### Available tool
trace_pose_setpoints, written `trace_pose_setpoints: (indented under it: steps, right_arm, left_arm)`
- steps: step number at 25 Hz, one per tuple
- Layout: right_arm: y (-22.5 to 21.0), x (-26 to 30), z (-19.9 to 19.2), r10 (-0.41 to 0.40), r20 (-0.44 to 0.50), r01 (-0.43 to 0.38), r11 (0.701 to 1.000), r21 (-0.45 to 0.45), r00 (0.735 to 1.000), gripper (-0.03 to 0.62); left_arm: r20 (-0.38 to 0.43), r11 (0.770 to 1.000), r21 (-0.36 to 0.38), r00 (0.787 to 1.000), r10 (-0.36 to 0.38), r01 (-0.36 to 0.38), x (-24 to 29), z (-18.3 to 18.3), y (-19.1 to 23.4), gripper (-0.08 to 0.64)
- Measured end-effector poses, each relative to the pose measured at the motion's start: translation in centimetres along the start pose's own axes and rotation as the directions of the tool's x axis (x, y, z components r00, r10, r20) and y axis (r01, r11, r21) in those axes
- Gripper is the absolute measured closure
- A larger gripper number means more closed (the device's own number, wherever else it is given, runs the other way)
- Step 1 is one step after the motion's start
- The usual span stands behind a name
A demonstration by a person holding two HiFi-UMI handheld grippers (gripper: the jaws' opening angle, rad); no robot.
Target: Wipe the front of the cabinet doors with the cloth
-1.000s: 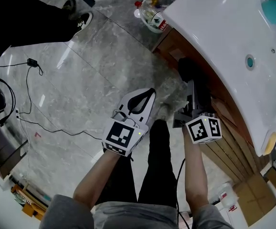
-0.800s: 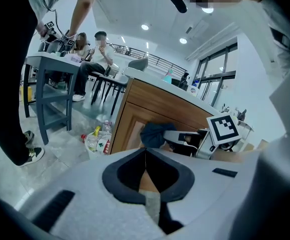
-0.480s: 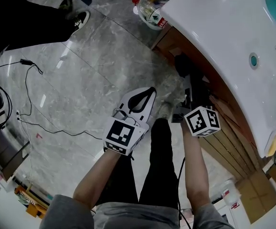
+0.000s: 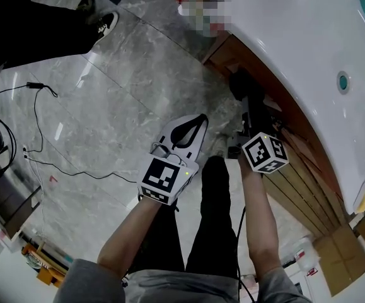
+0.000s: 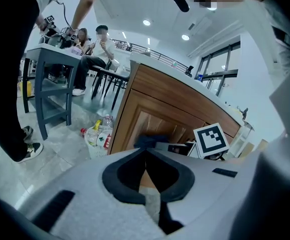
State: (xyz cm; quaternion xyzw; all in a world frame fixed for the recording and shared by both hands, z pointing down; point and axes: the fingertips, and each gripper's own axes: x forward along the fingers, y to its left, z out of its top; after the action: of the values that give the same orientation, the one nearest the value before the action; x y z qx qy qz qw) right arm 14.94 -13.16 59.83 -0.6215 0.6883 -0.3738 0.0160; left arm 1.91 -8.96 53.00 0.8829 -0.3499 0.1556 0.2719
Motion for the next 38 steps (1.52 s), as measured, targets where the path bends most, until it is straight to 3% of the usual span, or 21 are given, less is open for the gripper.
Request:
trace_pose_setpoints:
  steps: [25, 30, 38]
  right_arm:
    - [-5.6, 3.3, -7.7, -0.076, -0.148, 0.071, 0.997, -0.037, 0.986, 0.535]
    - [-5.8, 3.4, -8.3, -0.064, -0.167, 0.068, 0.997, 0.021, 0.984, 0.535]
    - [-4.2, 1.6, -8.2, -0.002, -0.171, 0.001, 1.0, -0.005, 0.985, 0.535]
  left_arm:
    - [-0.032, 0.998, -0.028, 0.998, 0.051, -0.052, 0.6, -2.6, 2.3, 0.549]
    - [-0.035, 0.998, -0.027, 0.998, 0.061, -0.062, 0.3, -2.8, 2.5, 0.551]
    - [-0.024, 0.998, -0.04, 0.998, 0.057, -0.057, 0.1, -2.9, 1.8, 0.549]
